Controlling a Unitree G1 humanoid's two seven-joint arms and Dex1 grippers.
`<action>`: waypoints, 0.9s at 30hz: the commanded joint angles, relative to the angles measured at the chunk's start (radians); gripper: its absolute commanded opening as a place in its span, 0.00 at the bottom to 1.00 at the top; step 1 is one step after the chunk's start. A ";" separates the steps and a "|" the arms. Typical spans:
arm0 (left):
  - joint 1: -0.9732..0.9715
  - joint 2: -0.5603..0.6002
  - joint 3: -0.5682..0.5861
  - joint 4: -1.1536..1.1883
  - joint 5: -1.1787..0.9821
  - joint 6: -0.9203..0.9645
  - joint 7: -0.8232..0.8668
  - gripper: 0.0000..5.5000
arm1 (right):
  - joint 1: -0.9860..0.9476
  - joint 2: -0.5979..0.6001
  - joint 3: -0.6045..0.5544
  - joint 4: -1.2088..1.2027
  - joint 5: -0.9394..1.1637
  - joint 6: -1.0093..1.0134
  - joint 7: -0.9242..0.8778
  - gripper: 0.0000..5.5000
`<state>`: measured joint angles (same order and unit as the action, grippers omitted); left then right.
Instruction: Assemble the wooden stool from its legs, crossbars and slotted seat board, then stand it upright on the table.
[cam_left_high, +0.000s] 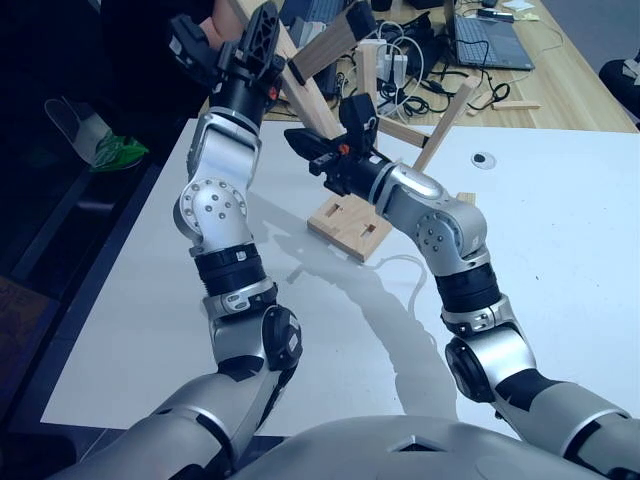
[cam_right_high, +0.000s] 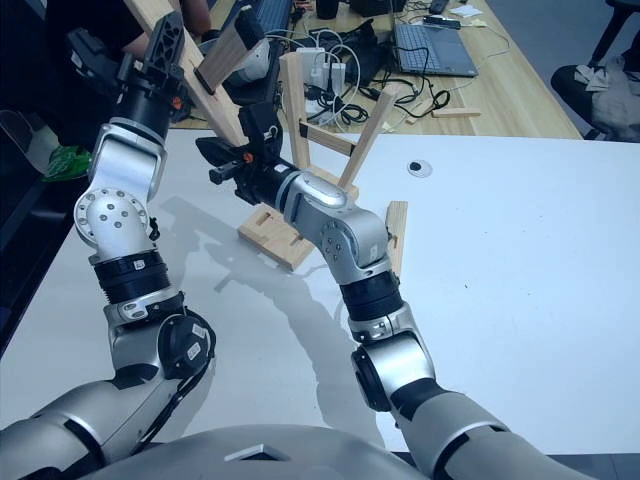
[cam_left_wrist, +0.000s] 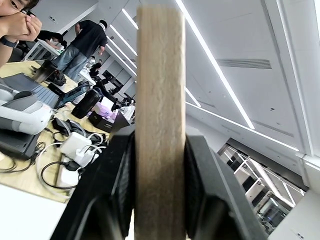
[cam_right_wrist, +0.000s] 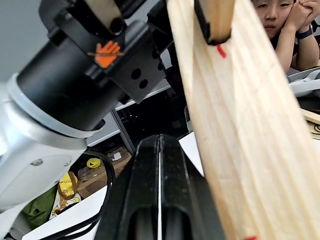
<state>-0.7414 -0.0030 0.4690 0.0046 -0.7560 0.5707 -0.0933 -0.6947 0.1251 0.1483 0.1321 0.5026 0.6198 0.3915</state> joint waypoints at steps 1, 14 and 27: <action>0.076 0.005 -0.013 -0.099 -0.071 0.057 0.031 0.19 | -0.053 -0.028 -0.099 0.100 -0.044 -0.072 -0.064 0.00; 0.104 0.017 -0.081 -0.120 -0.024 -0.033 0.074 0.19 | 0.044 -0.228 0.057 0.116 -0.185 -0.029 0.134 0.00; 0.171 0.042 -0.181 -0.120 0.104 -0.141 0.018 0.19 | 0.255 -0.547 0.360 -0.007 -0.511 -0.002 0.290 0.00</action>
<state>-0.5939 0.0078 0.3166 -0.1052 -0.6755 0.4189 -0.0510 -0.4083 -0.4695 0.4896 0.0690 0.0231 0.6282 0.7091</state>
